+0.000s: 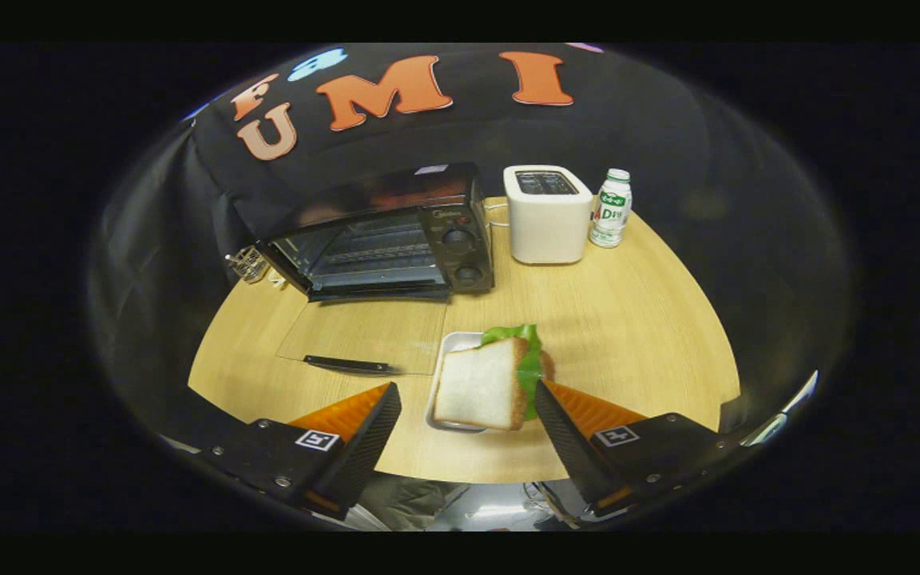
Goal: Open the toaster oven, put the food inside, and close the toaster oven door.
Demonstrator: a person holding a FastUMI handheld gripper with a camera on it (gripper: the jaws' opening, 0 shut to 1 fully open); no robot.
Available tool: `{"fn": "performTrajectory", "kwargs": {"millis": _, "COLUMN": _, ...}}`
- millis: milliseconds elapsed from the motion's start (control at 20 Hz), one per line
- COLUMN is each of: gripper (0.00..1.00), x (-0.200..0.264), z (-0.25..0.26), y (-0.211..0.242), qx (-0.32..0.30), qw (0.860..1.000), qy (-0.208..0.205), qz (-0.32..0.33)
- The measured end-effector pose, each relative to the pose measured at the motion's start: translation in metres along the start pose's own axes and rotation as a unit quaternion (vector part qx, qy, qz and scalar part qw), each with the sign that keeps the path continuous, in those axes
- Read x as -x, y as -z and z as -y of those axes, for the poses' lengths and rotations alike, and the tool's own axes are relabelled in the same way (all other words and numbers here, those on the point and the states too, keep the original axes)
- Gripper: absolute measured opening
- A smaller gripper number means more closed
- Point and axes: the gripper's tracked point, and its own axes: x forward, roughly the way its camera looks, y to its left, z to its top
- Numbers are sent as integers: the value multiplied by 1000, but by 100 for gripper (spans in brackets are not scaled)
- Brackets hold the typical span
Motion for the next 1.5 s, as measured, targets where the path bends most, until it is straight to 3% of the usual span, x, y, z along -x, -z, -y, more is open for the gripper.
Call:
{"fn": "performTrajectory", "kwargs": {"millis": 250, "gripper": 99, "x": -25, "z": 31, "y": -3, "qx": -31, "qw": 996, "qy": -57, "qz": -59}}
{"fn": "performTrajectory", "kwargs": {"millis": 450, "gripper": 96, "x": -46, "z": 32, "y": 12, "qx": -82, "qw": 984, "qy": -112, "qz": -110}}
{"fn": "performTrajectory", "kwargs": {"millis": 650, "gripper": 78, "x": -59, "z": 23, "y": 19, "qx": -110, "qw": 971, "qy": -160, "qz": -140}}
{"fn": "performTrajectory", "kwargs": {"millis": 900, "gripper": 45, "x": -64, "z": 28, "y": 22, "qx": -101, "qw": 970, "qy": -161, "qz": -150}}
{"fn": "performTrajectory", "kwargs": {"millis": 1100, "gripper": 30, "x": -55, "z": 29, "y": 15, "qx": -88, "qw": 975, "qy": -150, "qz": -137}}
{"fn": "performTrajectory", "kwargs": {"millis": 1500, "gripper": 27, "x": -24, "z": 26, "y": -12, "qx": -80, "qw": 984, "qy": -121, "qz": -102}}
